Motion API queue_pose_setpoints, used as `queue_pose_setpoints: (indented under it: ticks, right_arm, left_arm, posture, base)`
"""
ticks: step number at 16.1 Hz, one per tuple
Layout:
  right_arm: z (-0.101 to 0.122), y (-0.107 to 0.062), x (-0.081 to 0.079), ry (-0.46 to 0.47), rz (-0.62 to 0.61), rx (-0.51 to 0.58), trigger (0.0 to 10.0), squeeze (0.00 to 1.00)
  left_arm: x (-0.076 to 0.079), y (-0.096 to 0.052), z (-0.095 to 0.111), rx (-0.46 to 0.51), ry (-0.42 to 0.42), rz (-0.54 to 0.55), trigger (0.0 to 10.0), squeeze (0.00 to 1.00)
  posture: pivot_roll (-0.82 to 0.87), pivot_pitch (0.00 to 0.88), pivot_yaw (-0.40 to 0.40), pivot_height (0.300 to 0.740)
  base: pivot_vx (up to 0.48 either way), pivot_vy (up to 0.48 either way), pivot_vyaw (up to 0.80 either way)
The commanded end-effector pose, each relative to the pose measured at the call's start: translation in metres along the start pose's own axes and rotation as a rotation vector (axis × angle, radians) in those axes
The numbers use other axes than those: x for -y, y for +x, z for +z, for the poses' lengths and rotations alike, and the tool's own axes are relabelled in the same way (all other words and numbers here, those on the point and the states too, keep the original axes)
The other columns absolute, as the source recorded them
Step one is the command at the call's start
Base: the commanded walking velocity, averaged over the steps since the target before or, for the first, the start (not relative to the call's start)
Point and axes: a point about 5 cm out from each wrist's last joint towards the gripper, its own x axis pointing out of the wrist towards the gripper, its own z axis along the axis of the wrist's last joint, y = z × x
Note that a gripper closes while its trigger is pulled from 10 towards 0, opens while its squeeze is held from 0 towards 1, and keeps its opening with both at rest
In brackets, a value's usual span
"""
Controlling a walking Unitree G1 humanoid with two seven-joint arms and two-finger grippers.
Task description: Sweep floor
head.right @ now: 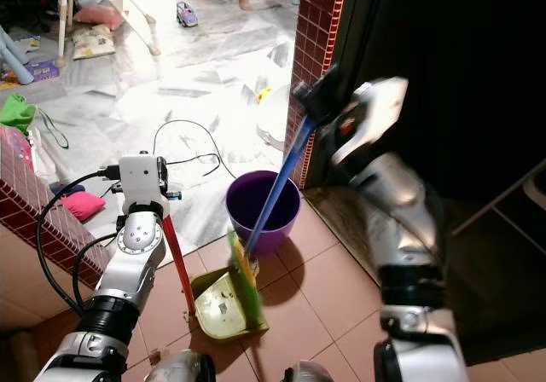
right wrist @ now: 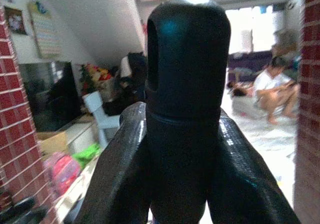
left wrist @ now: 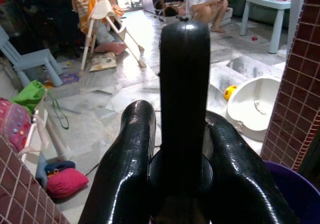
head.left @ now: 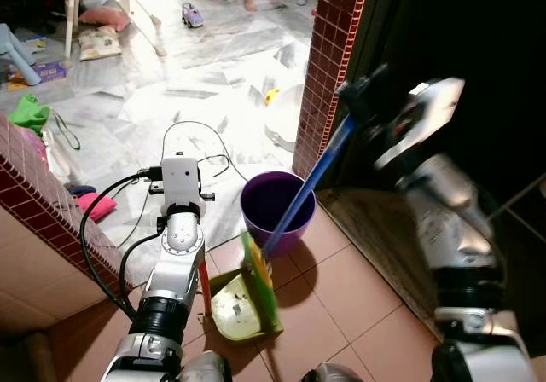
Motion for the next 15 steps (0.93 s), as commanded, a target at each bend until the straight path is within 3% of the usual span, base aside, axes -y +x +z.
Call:
queue_pose_setpoints:
  ticks: [1, 5, 8, 9, 11, 13, 15]
  right_arm:
    - [0.007, 0.005, 0.001, -0.028, 0.011, 0.025, 10.0, 0.00]
    - [0.006, 0.002, 0.001, -0.062, 0.028, -0.002, 10.0, 0.00]
    - [-0.004, -0.005, -0.012, -0.118, 0.165, -0.067, 10.0, 0.00]
    - [-0.013, -0.010, -0.022, -0.134, 0.246, -0.107, 10.0, 0.00]
    - [-0.022, -0.014, -0.032, -0.136, 0.283, -0.122, 10.0, 0.00]
    - [-0.044, -0.021, -0.054, -0.115, 0.310, -0.132, 10.0, 0.00]
    - [-0.056, -0.024, -0.073, -0.040, 0.332, -0.136, 10.0, 0.00]
  left_arm:
    - [-0.005, 0.004, 0.004, 0.025, 0.066, 0.022, 10.0, 0.00]
    - [-0.009, 0.008, 0.003, 0.023, 0.094, 0.039, 10.0, 0.00]
    - [-0.010, 0.008, 0.004, 0.025, 0.099, 0.040, 10.0, 0.00]
    - [-0.009, 0.009, 0.005, 0.029, 0.105, 0.035, 10.0, 0.00]
    - [-0.009, 0.009, 0.005, 0.031, 0.107, 0.038, 10.0, 0.00]
    - [-0.009, 0.008, 0.003, 0.021, 0.110, 0.042, 10.0, 0.00]
    - [-0.007, 0.007, 0.002, 0.011, 0.108, 0.034, 10.0, 0.00]
  posture:
    - [-0.15, 0.000, 0.003, 0.740]
    - [-0.16, 0.000, 0.002, 0.740]
    - [-0.16, 0.000, 0.005, 0.740]
    - [-0.16, 0.000, 0.005, 0.740]
    - [-0.15, 0.000, 0.002, 0.740]
    - [-0.14, 0.000, 0.001, 0.740]
    - [-0.14, 0.000, 0.002, 0.740]
  base:
    - [0.000, 0.000, 0.00]
    - [0.000, 0.000, 0.00]
    - [0.000, 0.000, 0.00]
    - [0.000, 0.000, 0.00]
    - [0.000, 0.000, 0.00]
    - [0.000, 0.000, 0.00]
    - [0.000, 0.000, 0.00]
